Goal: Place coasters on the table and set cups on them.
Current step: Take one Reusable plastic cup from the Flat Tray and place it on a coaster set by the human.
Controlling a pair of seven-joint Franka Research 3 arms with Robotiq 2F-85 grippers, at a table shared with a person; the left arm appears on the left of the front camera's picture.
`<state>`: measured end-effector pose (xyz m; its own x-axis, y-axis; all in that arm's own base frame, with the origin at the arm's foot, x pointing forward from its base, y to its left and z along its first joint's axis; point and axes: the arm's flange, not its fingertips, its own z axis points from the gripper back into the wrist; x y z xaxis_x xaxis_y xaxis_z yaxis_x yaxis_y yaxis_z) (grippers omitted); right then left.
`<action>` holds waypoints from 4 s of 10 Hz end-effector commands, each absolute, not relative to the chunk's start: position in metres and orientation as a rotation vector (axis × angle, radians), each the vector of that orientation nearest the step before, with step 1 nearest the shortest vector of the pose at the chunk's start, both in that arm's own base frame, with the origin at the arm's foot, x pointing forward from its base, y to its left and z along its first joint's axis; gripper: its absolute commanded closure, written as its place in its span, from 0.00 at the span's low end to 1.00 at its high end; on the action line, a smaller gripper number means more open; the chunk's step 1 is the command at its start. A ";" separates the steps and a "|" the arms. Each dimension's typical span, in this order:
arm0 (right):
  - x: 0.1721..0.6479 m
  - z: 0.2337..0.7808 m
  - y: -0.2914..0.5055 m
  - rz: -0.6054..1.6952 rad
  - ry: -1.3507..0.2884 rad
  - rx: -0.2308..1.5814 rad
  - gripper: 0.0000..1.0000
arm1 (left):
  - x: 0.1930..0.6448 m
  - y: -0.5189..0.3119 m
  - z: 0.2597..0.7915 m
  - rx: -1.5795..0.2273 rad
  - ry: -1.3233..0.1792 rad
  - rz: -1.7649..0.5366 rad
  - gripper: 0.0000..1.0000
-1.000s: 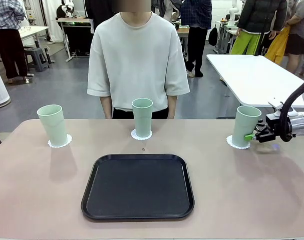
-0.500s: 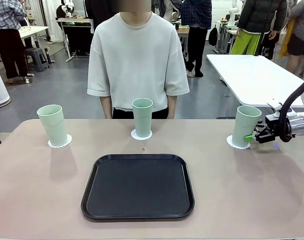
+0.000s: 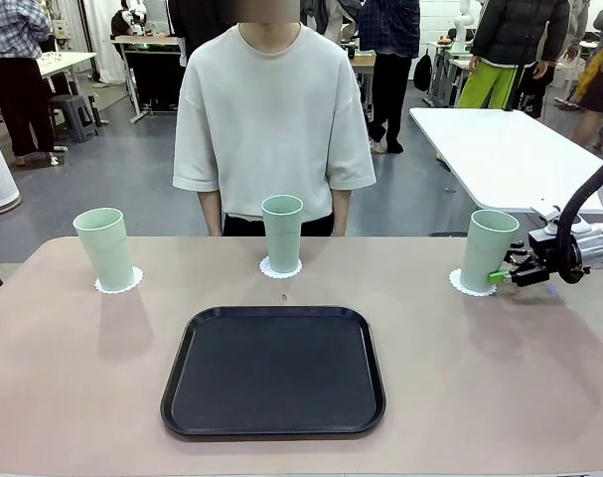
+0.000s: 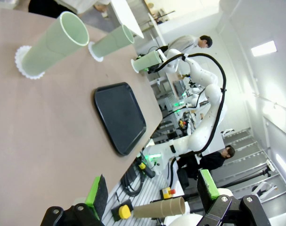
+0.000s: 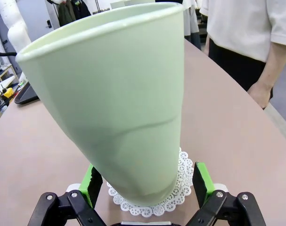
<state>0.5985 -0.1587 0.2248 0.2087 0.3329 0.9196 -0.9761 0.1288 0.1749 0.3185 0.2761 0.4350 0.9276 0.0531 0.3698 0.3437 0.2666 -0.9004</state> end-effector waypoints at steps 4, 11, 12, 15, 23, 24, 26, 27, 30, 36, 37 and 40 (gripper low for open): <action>0.602 0.228 -0.179 1.125 -0.765 0.886 0.00 | 0.318 0.276 0.437 -1.301 -0.365 -0.201 0.00; 0.520 0.373 -0.168 1.158 -0.429 0.444 0.00 | 0.318 0.276 0.437 -1.301 -0.365 -0.201 0.00; 0.503 0.405 -0.154 1.171 -0.418 0.330 0.00 | 0.318 0.276 0.437 -1.301 -0.365 -0.201 0.00; 0.451 0.478 -0.104 1.177 -0.339 0.042 0.00 | 0.318 0.276 0.437 -1.301 -0.365 -0.201 0.00; 0.407 0.543 -0.061 1.218 -0.345 -0.094 0.00 | 0.318 0.276 0.437 -1.301 -0.365 -0.201 0.00; 0.407 0.543 -0.061 1.218 -0.345 -0.094 0.00 | 0.318 0.276 0.437 -1.301 -0.365 -0.201 0.00; 0.401 0.542 -0.062 1.238 -0.360 -0.070 0.00 | 0.318 0.276 0.437 -1.301 -0.365 -0.201 0.00; 0.401 0.552 -0.054 1.185 -0.321 0.052 0.00 | 0.318 0.276 0.437 -1.301 -0.365 -0.201 0.00; 0.402 0.562 -0.037 0.775 -0.059 0.377 0.00 | 0.318 0.276 0.437 -1.301 -0.365 -0.201 0.00; 0.391 0.546 -0.038 0.741 0.070 0.305 0.00 | 0.318 0.276 0.437 -1.301 -0.365 -0.201 0.00; 0.391 0.546 -0.038 0.741 0.070 0.305 0.00 | 0.318 0.276 0.437 -1.301 -0.365 -0.201 0.00; 0.391 0.546 -0.038 0.741 0.070 0.305 0.00 | 0.318 0.276 0.437 -1.301 -0.365 -0.201 0.00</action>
<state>0.3935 -0.0391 0.5500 0.7444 0.6672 0.0265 -0.6425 0.7049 0.3006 0.3189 0.2757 0.4350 0.9276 0.0522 0.3698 0.3440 0.2662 -0.9005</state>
